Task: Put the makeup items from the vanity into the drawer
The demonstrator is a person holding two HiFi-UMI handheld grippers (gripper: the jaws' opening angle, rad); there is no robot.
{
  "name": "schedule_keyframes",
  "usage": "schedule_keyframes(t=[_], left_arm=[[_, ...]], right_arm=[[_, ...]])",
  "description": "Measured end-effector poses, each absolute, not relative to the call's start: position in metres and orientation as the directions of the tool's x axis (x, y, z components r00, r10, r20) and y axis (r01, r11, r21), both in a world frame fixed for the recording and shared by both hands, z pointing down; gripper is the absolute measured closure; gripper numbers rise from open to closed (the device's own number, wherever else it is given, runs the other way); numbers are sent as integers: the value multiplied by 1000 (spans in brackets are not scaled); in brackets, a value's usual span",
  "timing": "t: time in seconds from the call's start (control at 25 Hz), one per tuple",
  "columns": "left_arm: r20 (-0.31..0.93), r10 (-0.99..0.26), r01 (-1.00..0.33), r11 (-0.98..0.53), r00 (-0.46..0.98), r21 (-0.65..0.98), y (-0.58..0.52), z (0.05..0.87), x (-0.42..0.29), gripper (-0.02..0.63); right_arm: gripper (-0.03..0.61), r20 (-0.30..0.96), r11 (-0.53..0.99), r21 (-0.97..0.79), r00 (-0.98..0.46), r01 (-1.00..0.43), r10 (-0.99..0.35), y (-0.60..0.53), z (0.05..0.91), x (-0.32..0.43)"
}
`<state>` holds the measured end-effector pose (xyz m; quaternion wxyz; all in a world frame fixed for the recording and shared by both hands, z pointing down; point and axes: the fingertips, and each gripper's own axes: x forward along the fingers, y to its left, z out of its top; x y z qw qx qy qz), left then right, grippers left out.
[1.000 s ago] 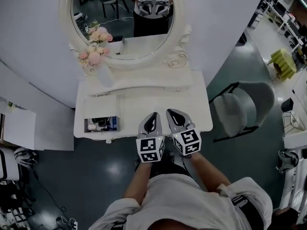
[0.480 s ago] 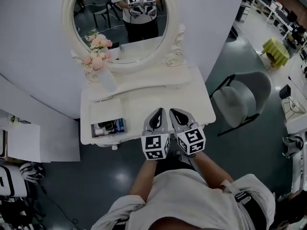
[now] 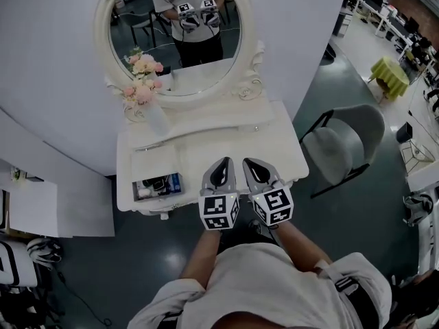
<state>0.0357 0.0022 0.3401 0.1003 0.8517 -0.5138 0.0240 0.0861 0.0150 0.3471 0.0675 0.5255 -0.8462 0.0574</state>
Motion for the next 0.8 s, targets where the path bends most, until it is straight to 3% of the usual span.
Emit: schedule_keyframes(t=[0.8], left_arm=[[175, -872, -888, -435, 457, 147, -4, 350, 25, 611]], right_arm=[[580, 183, 481, -34, -479, -876, -859, 6, 352, 74]])
